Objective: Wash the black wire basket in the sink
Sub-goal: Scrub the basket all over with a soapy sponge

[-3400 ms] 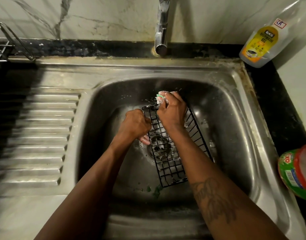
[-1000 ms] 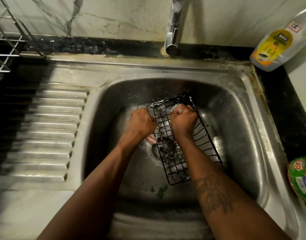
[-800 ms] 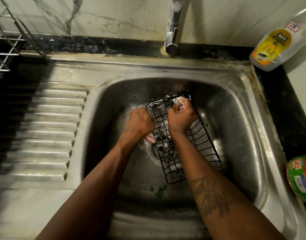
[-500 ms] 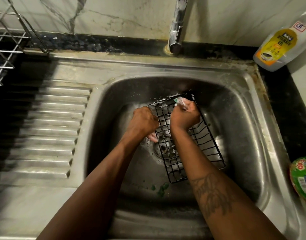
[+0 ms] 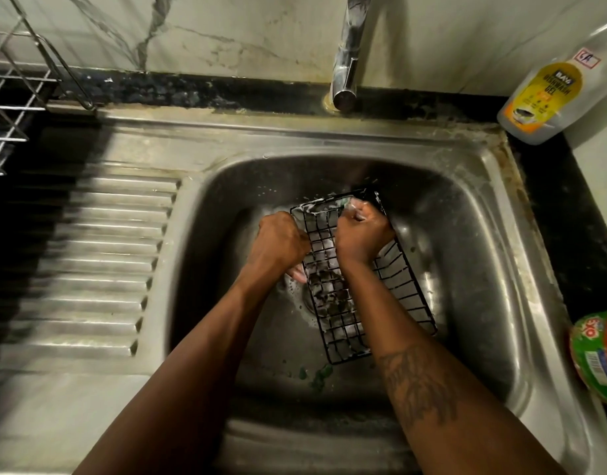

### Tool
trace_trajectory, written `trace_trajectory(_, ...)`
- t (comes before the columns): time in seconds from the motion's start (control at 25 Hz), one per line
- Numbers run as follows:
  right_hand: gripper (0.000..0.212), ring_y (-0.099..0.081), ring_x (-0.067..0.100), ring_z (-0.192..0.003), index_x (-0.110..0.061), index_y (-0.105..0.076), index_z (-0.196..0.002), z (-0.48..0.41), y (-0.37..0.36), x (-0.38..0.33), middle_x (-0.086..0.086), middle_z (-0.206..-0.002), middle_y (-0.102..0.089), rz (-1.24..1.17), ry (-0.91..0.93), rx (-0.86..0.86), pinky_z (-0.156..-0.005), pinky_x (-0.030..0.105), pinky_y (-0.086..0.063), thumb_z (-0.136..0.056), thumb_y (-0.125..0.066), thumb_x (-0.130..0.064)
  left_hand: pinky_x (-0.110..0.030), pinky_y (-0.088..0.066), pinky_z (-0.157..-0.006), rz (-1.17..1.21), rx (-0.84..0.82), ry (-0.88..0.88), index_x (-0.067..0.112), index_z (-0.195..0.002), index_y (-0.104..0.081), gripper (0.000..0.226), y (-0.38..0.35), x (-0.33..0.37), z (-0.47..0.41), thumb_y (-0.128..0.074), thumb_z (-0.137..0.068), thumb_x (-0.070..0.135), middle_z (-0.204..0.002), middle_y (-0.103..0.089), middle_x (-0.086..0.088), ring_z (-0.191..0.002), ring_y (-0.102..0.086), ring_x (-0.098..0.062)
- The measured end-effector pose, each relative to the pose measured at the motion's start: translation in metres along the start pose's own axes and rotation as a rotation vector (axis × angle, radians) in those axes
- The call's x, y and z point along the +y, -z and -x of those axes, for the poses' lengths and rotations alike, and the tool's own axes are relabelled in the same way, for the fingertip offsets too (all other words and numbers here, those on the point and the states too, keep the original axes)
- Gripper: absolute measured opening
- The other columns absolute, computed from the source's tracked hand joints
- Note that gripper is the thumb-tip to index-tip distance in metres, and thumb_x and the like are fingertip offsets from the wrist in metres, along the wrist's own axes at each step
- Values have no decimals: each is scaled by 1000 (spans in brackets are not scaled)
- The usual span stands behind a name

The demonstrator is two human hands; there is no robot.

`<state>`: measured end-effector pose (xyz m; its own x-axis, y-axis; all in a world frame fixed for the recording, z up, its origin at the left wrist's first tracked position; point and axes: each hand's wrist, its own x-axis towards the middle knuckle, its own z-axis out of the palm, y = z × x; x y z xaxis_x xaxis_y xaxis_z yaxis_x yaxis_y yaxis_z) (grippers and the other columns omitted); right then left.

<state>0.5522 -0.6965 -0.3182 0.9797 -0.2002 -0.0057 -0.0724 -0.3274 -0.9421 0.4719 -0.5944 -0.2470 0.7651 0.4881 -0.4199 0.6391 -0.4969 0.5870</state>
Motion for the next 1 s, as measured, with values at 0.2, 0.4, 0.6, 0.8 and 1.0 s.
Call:
trace_trajectory(0.2,16,-42,-9,-70,-12,-76,-106,-1,10,1,-4,-92,-62,277,74,-41,-50,1,-33,-95,-65,-18,-38,-62,-60,31,-58,46,-1,-64,-65,31,-2,1,-2,-61,-92,12,-63,-71,-16,-61,-73,-26)
trace_trajectory(0.4,8,-70,10,-70,-20,-73,-93,16,-1,5,-4,-80,-73,106,40,-319,-59,27,-59,-87,-70,-14,-38,-59,-65,-68,-56,-44,12,-58,-53,36,5,6,2,-59,-93,15,-71,-73,-18,-70,-74,-27)
trace_trajectory(0.6,25,-71,8,-80,-21,-71,-90,18,-12,-9,-9,-83,-72,-16,117,-457,-73,26,-60,-84,-68,3,-42,-61,-68,-59,-39,-38,0,-69,-61,27,10,5,1,-61,-93,13,-74,-73,-21,-70,-74,-30)
trace_trajectory(0.8,19,-71,11,-72,-26,-68,-74,14,-15,15,-7,-76,-73,109,88,-505,-65,36,-60,-82,-79,-13,-29,-57,-44,53,-76,35,-2,-81,-64,20,8,4,3,-64,-93,14,-61,-70,-16,-48,-70,-20)
trace_trajectory(1.0,10,-63,6,-64,-18,-73,-76,17,-15,7,-6,-72,-71,212,105,-503,-56,27,-52,-83,-77,-13,-17,-44,-36,19,-73,62,8,-68,-56,29,11,9,5,-60,-96,14,-43,-61,-2,-39,-62,-8)
